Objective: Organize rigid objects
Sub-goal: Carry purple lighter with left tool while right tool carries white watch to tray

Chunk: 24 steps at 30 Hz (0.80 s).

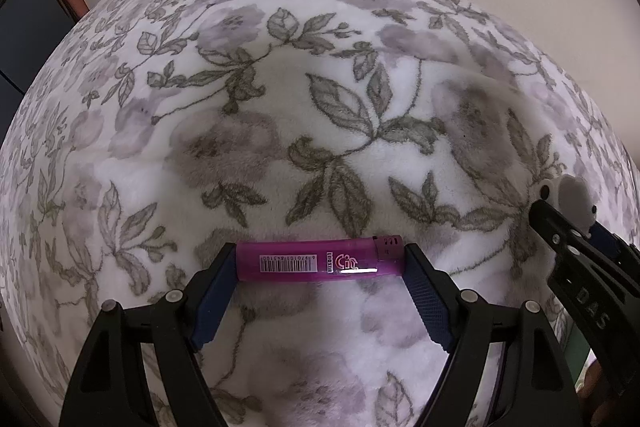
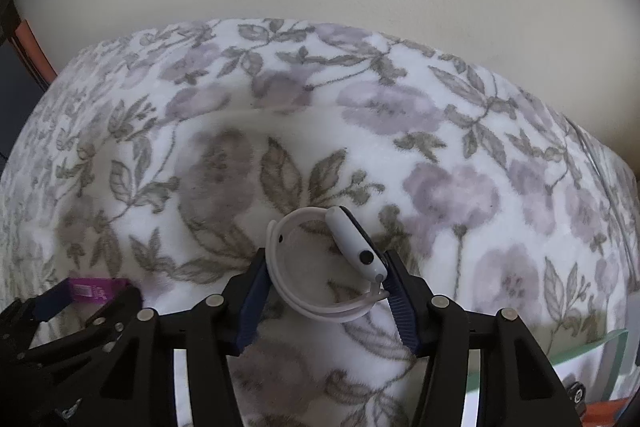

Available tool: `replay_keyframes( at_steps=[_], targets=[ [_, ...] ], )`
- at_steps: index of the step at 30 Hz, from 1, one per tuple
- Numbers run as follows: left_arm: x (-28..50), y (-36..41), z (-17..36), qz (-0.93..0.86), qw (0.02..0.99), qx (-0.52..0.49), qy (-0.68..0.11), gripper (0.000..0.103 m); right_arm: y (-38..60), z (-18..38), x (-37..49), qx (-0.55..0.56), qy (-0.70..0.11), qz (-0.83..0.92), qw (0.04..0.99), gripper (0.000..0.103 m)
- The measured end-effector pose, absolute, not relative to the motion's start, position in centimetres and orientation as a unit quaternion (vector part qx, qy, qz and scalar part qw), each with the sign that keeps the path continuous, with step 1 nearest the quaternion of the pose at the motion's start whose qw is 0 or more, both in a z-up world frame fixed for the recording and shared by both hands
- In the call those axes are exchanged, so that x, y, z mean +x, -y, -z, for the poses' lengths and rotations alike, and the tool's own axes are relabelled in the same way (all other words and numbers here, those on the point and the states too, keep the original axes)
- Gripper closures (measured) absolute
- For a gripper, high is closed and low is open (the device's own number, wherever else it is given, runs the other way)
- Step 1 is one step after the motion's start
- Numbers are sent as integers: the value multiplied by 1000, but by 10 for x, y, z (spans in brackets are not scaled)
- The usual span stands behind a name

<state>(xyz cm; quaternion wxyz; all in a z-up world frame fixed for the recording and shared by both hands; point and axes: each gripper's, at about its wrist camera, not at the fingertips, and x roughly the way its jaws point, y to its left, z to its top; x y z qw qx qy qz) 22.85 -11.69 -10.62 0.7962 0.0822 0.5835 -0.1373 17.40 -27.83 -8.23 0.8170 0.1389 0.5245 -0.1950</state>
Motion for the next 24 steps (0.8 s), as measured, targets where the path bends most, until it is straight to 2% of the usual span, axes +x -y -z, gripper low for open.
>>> replay_keyframes(
  at_steps=[6, 13, 24],
  targets=[
    [223, 109, 98, 126, 796, 84, -586, 21, 271, 62, 152, 142, -518, 199, 820, 45],
    [196, 94, 60, 129, 806, 75, -573, 21, 254, 29, 111, 151, -503, 203, 826, 45],
    [130, 74, -7, 170, 844, 78, -504, 21, 222, -23, 29, 179, -460, 209, 844, 45]
  ],
)
